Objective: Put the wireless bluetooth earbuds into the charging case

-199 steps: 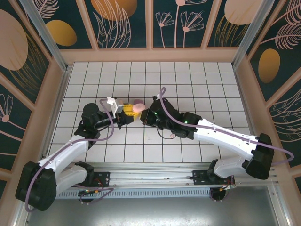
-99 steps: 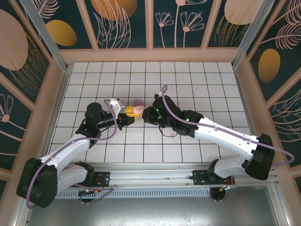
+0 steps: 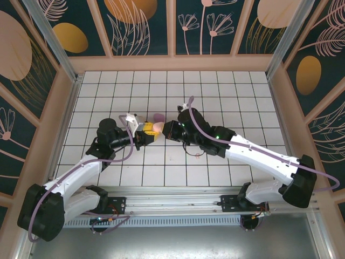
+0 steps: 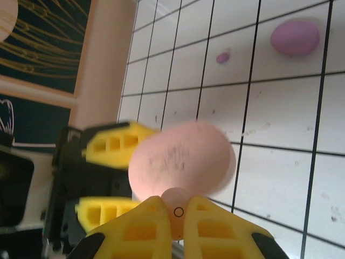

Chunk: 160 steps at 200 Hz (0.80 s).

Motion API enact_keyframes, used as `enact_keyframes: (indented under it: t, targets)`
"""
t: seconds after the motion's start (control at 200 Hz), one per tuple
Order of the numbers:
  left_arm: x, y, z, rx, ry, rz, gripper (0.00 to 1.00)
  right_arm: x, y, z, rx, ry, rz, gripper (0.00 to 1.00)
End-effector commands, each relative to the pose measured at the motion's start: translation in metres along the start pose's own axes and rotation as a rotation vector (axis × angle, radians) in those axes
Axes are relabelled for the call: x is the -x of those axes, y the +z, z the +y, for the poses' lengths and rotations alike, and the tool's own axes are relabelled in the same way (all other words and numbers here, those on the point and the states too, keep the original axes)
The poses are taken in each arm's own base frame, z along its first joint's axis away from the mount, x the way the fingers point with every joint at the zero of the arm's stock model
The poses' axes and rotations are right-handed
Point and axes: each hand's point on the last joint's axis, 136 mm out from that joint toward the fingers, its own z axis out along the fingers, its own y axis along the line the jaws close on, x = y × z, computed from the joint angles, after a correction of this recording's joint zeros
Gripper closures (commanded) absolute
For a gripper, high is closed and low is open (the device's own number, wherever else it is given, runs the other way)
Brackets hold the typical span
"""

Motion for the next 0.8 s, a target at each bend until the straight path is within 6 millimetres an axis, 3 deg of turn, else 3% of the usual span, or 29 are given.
enact_keyframes:
  t: [0.0,0.135,0.505,0.796]
  targets:
    - [0.008,-0.002,-0.003,0.001,0.007,-0.032,1.00,-0.017,-0.004,-0.003,0.026,0.017,0.035,0.93]
    - [0.007,-0.001,-0.004,-0.012,0.008,-0.030,1.00,-0.025,-0.002,-0.004,0.042,0.022,0.063,0.93]
    - [0.007,-0.004,-0.014,-0.051,0.004,-0.039,1.00,0.011,0.003,0.010,0.066,-0.021,0.012,0.93]
    - [0.008,-0.006,-0.012,-0.029,0.009,-0.042,1.00,-0.004,0.009,0.004,0.057,-0.009,0.065,0.94]
